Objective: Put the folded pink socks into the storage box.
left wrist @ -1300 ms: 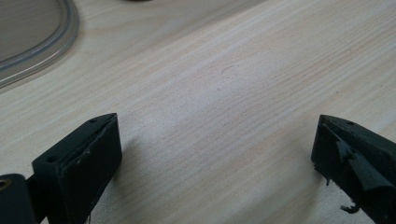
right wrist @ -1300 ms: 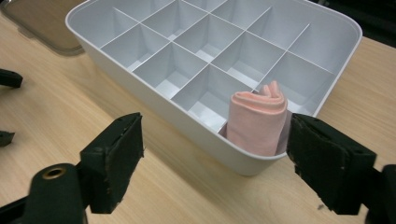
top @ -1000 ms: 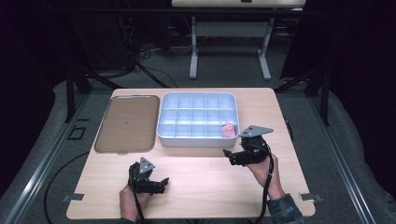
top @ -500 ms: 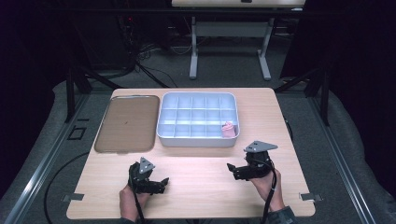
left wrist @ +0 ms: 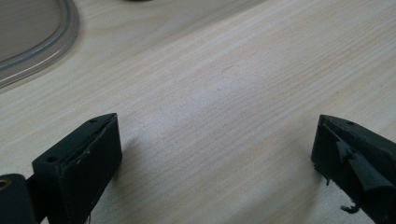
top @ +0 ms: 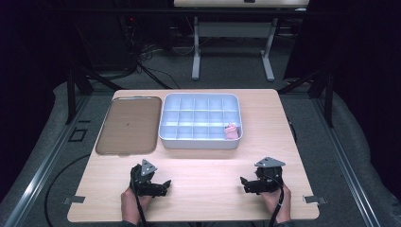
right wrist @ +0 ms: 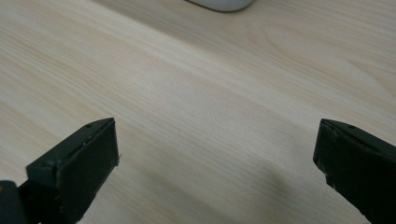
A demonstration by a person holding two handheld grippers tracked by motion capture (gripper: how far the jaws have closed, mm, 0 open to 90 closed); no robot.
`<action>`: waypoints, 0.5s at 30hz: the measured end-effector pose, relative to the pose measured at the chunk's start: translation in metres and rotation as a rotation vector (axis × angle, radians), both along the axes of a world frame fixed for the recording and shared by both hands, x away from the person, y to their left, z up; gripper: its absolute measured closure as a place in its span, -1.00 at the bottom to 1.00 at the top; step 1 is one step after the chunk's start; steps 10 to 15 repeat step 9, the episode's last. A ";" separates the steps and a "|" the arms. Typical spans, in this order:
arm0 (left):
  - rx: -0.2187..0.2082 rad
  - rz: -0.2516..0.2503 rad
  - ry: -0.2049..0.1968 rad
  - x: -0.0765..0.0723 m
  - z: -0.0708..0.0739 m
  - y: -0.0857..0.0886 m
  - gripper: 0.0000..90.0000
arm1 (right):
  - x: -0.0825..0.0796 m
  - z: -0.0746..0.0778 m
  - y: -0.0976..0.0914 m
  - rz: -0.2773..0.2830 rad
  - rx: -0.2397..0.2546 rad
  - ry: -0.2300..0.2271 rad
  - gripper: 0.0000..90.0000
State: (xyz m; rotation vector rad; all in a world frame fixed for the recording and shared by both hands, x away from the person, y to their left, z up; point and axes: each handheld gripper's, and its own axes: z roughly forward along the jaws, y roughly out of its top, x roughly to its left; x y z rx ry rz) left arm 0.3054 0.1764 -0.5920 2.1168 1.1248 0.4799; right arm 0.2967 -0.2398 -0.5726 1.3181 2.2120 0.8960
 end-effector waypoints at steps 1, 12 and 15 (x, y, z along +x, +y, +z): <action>0.000 0.000 0.000 0.000 0.000 0.000 -0.97 | -0.002 -0.002 -0.002 -0.018 -0.009 -0.011 -1.00; 0.001 0.001 0.000 0.000 0.000 0.000 -0.97 | -0.008 -0.016 -0.023 -0.048 -0.008 -0.014 -1.00; 0.001 0.001 0.000 0.000 0.000 0.000 -0.97 | -0.008 -0.016 -0.023 -0.048 -0.008 -0.014 -1.00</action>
